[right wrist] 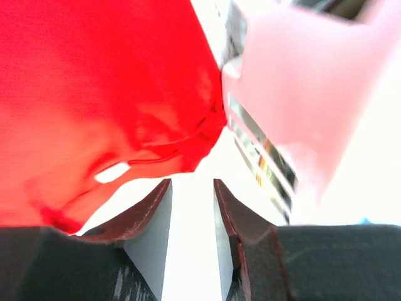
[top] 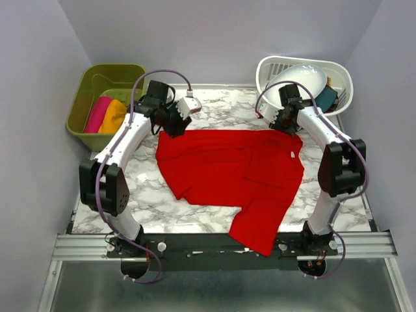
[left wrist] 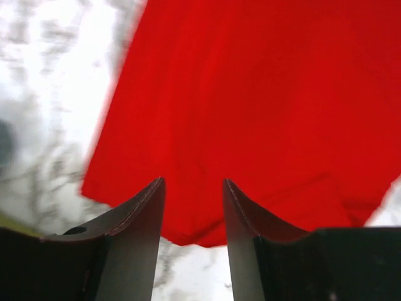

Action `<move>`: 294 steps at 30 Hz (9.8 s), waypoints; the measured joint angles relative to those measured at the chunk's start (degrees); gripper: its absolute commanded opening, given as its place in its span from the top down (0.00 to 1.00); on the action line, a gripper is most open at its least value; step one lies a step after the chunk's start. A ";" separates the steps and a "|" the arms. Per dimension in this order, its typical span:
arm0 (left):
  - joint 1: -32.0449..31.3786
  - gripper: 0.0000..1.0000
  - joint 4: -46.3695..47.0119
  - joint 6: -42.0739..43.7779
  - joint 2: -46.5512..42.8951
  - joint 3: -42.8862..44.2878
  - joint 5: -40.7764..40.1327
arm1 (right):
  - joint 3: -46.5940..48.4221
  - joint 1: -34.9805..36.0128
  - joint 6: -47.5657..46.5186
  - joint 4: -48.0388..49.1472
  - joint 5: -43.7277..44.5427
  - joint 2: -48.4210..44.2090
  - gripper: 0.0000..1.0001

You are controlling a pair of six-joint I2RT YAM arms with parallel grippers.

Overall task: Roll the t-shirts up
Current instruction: Fold the T-shirt at the center of the board.

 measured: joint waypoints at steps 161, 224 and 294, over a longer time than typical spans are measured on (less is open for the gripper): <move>-4.61 1.00 -8.83 -19.93 -24.04 -35.01 -27.45 | -44.57 78.49 23.96 -21.03 -11.17 -48.50 1.00; 3.19 1.00 -16.02 -19.58 -4.20 -12.52 -23.67 | -31.63 25.73 -4.39 8.74 16.24 -60.02 1.00; 4.28 0.81 -6.62 -19.06 0.66 0.39 -28.37 | -21.09 6.97 -5.40 27.52 6.08 -42.12 0.56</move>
